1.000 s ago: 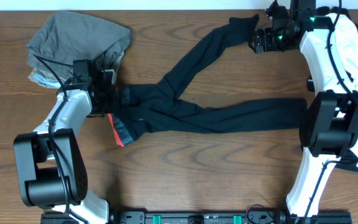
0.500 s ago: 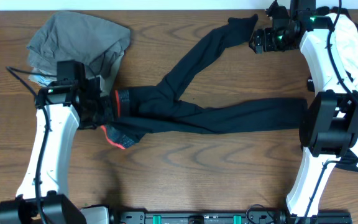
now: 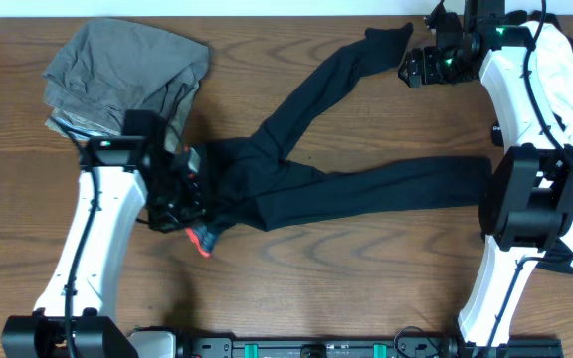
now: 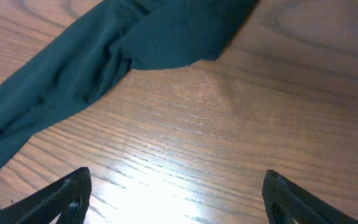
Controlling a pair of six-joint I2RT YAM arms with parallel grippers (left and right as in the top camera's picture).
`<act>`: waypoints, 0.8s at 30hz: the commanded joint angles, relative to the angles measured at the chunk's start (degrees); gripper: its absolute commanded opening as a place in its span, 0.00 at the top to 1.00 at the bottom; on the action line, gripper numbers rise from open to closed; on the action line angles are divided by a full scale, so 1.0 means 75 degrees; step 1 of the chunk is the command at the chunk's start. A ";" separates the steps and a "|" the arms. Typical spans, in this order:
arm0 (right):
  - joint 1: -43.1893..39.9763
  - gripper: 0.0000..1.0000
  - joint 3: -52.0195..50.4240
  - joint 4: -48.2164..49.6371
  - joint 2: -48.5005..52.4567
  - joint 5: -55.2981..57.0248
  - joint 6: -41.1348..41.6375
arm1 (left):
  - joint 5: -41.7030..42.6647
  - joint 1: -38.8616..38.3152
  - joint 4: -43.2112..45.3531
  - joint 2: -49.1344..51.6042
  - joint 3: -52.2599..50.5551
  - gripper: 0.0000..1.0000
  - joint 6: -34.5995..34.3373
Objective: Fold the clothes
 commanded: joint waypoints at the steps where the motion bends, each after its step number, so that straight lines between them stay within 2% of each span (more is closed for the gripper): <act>1: -0.0026 0.14 0.0137 -0.0058 0.0052 0.0032 -0.0079 | -0.0425 -0.0294 -0.0286 0.0000 -0.0312 0.94 -0.0638; 11: -0.0140 0.14 0.0137 -0.0085 0.0052 0.0029 -0.0079 | -0.0589 -0.0364 -0.0198 0.0000 -0.1702 0.92 -0.1198; 14: -0.0160 0.14 0.0137 -0.0079 0.0052 0.0029 -0.0079 | -0.0589 -0.0364 0.0035 0.0000 -0.1985 0.18 -0.1195; 15: -0.0160 0.14 0.0137 -0.0079 0.0052 0.0029 -0.0079 | -0.0589 -0.0364 0.0122 0.0000 -0.1988 0.04 -0.1198; 16: -0.0160 0.14 0.0137 -0.0079 0.0052 0.0029 -0.0079 | -0.0592 -0.0361 0.0236 -0.0003 -0.1979 0.01 -0.1198; 21: -0.0160 0.13 0.0137 -0.0082 0.0052 0.0029 -0.0079 | -0.0600 -0.0344 0.1346 -0.0003 -0.1845 0.02 -0.1198; 24: -0.0160 0.13 0.0137 -0.0079 0.0052 0.0026 -0.0079 | -0.0898 -0.0227 0.2454 -0.0003 -0.1679 0.02 -0.1306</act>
